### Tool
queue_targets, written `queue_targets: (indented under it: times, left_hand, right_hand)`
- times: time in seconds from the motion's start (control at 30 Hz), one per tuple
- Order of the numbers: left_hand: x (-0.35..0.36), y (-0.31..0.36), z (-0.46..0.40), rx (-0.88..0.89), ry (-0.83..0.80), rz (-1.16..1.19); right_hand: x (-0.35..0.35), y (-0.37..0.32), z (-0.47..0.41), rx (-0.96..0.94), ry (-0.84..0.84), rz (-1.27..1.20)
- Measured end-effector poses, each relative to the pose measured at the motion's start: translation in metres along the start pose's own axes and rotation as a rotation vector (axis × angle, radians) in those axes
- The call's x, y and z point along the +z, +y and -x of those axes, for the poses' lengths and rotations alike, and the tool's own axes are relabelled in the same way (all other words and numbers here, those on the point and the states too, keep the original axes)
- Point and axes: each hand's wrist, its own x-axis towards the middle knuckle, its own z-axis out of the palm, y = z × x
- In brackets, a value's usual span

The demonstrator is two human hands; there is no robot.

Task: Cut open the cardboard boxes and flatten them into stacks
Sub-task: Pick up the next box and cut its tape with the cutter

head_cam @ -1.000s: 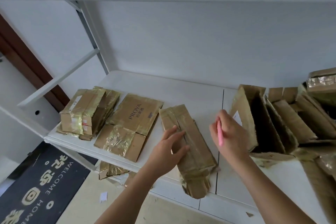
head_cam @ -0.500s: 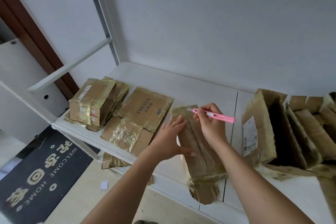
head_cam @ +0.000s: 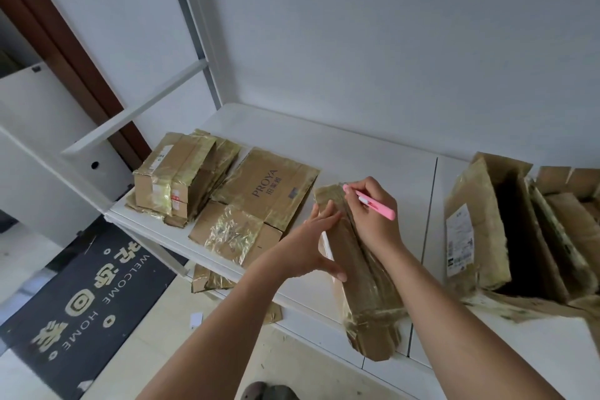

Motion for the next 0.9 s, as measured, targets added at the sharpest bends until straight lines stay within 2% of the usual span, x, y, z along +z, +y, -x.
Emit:
queue_targets:
  times: [0.5, 0.63, 0.8, 0.9]
  left_hand:
    - [0.003, 0.0, 0.0, -0.016, 0.032, -0.03]
    - [0.004, -0.001, -0.001, -0.02, 0.038, -0.053]
    - [0.005, -0.006, -0.003, -0.003, 0.059, -0.171]
    - [0.004, -0.006, -0.005, -0.018, 0.062, -0.276]
  right_hand:
    - [-0.032, -0.009, 0.017, -0.023, -0.227, 0.061]
    - [-0.045, -0.014, 0.037, 0.028, -0.344, 0.101]
    - [-0.084, -0.02, 0.081, 0.076, -0.452, 0.003]
    - [-0.11, -0.025, 0.119, 0.001, -0.416, -0.047]
